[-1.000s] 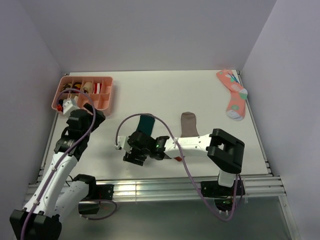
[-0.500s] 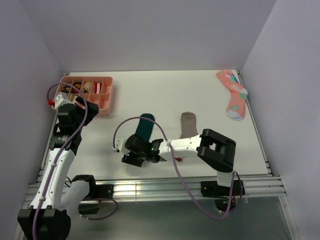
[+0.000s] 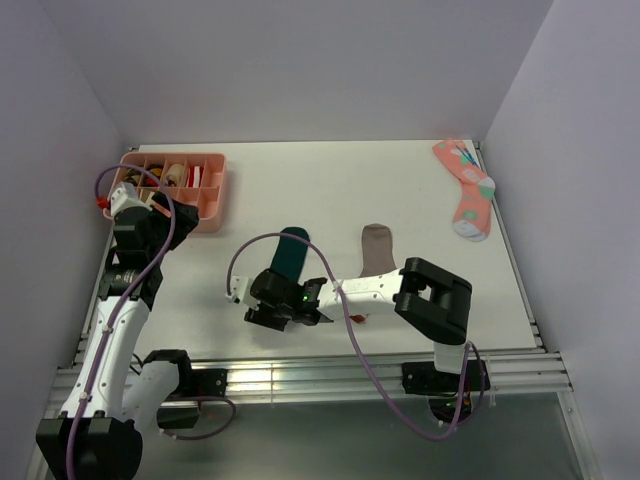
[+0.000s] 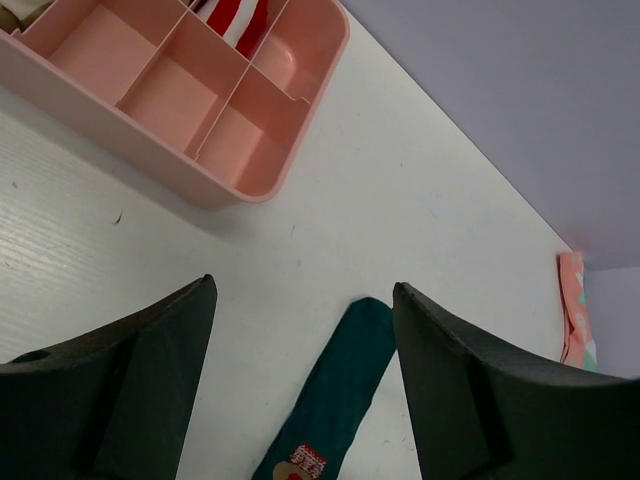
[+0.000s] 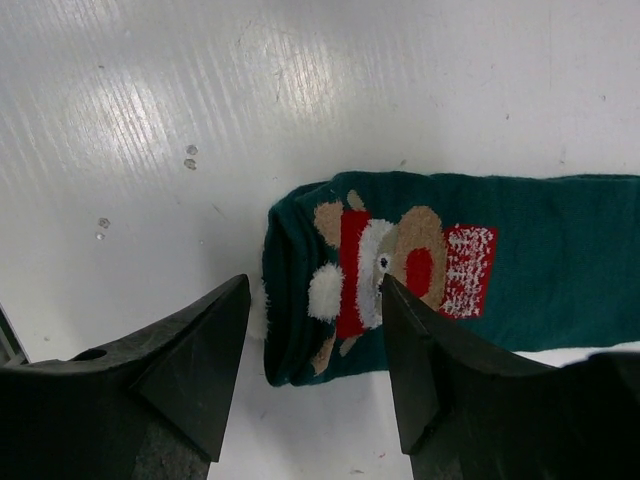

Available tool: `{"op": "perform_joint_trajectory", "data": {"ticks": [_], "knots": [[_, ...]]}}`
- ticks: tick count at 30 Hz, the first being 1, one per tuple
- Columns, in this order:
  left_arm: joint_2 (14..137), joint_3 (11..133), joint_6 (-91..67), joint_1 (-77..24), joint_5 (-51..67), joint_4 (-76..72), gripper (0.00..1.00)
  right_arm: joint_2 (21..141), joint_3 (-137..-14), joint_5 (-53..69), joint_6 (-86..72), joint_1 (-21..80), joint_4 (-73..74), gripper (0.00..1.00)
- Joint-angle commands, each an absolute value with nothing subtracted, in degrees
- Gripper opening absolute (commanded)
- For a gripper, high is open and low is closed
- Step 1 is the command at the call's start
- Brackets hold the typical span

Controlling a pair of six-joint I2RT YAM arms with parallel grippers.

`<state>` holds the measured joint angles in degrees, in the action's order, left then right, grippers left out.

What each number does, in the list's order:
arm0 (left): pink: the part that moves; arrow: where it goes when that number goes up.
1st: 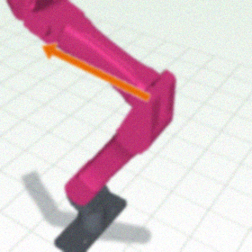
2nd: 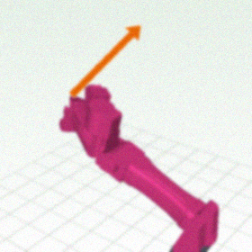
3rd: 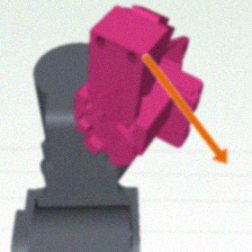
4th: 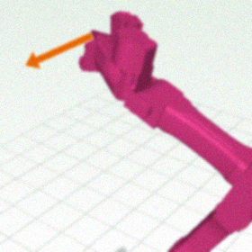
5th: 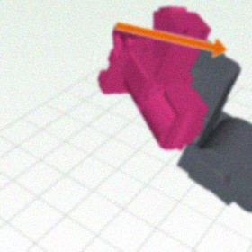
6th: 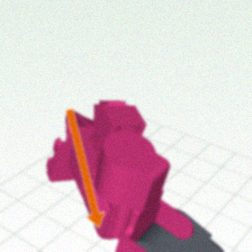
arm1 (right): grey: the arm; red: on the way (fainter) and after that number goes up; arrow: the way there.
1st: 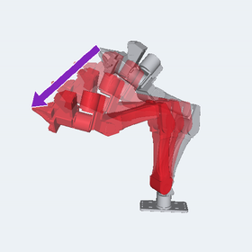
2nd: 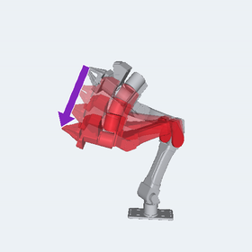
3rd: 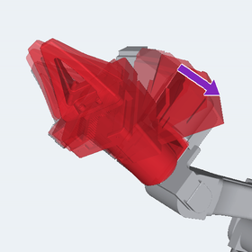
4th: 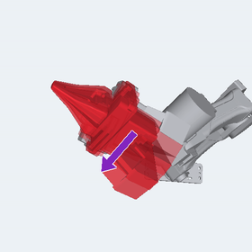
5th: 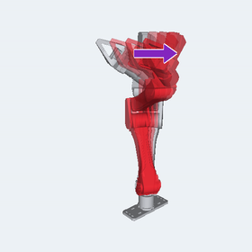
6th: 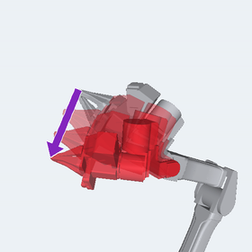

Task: Roll the socks
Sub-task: Roll the sock at the center of the board.

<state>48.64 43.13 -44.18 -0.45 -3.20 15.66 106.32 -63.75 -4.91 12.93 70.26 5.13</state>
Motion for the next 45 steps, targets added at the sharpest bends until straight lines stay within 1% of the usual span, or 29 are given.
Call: {"op": "perform_joint_trajectory", "data": {"ticks": [1, 15, 20, 27, 30, 31, 33, 34, 38, 40, 41, 42, 44, 45], "knots": [[48.8, 43.6, -43.2, -0.2, -1.8, 12.9, 0.77, 105.9, -63.3, -6.0, 12.9, 70.7, 3.9, 0.62], [48.9, 43.1, -43.0, -0.2, -1.4, 12.6, 0.76, 104.5, -62.8, -3.8, 13.5, 70.7, 5.9, 0.61], [49.1, 42.8, -43.1, -0.2, -1.0, 12.1, 0.76, 103.6, -62.8, -0.7, 13.9, 70.7, 7.6, 0.61], [48.8, 42.7, -42.9, -0.2, -1.0, 12.1, 0.76, 104.9, -62.0, -1.8, 14.7, 70.7, 6.9, 0.61], [48.9, 42.6, -42.9, -0.2, -1.0, 12.1, 0.76, 105.1, -61.2, -3.1, 14.9, 70.7, 5.5, 0.54], [48.9, 42.5, -43.1, -0.2, -0.7, 12.0, 0.76, 105.3, -61.0, -3.4, 15.0, 70.7, 4.8, 0.48], [48.9, 42.2, -43.2, -0.2, -0.5, 11.4, 0.76, 105.7, -60.7, -4.1, 15.5, 70.7, 4.0, 0.46], [48.9, 41.7, -43.3, -0.2, -0.5, 11.1, 0.76, 105.7, -60.2, -4.4, 15.6, 70.6, 3.7, 0.41], [48.9, 39.6, -44.1, -0.2, 1.0, 9.3, 0.75, 104.9, -59.4, -2.0, 15.3, 69.1, 2.8, 0.33], [48.9, 37.7, -44.6, -0.2, 2.0, 7.4, 0.71, 104.0, -59.8, 1.6, 15.0, 67.9, 3.5, 0.30], [48.9, 37.1, -44.9, -0.2, 2.7, 6.7, 0.68, 103.7, -59.9, 3.1, 14.9, 67.2, 4.6, 0.25], [48.9, 36.4, -45.3, -0.2, 3.9, 6.1, 0.65, 103.3, -60.2, 4.4, 14.8, 65.6, 5.1, 0.24], [48.6, 33.9, -45.9, -0.2, 5.1, 3.3, 0.56, 102.9, -60.6, 9.5, 14.8, 63.7, 7.0, 0.23], [48.3, 33.1, -46.2, -0.4, 5.9, 2.3, 0.53, 102.7, -61.2, 11.1, 15.0, 62.0, 7.9, 0.23]]}}
